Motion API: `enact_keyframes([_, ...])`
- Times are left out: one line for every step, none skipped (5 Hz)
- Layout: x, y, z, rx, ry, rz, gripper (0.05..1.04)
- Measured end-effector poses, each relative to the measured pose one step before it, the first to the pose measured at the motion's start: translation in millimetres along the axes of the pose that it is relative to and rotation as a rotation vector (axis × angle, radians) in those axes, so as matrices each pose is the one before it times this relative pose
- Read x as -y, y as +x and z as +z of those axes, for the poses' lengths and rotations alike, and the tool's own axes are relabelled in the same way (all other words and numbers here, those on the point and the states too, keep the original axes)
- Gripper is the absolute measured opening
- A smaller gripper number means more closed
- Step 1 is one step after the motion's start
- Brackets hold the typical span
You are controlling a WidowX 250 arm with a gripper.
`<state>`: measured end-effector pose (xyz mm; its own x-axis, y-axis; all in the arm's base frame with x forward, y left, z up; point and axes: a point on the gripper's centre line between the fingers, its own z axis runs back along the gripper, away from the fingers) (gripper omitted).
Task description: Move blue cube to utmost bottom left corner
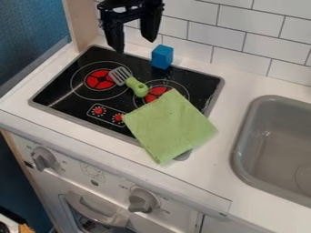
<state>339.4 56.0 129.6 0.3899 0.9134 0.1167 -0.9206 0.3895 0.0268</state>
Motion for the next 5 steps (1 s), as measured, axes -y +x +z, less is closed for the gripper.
enact_keyframes([-0.92,-1.03,-13.4,-0.011,0.0404,-0.0094,1.0])
enact_keyframes([5.88,8.67,-15.4,0.1027,0.0799,-0.0935,1.0])
enact_keyframes([10.38,5.12,-3.84,0.0026,-0.0004,-0.1308,1.0])
enact_keyframes([10.69,0.45,0.14,-0.0026,-0.0793,-0.2179,1.0])
enact_keyframes([15.56,6.31,-1.95,-0.0211,-0.0575,-0.2004,1.0])
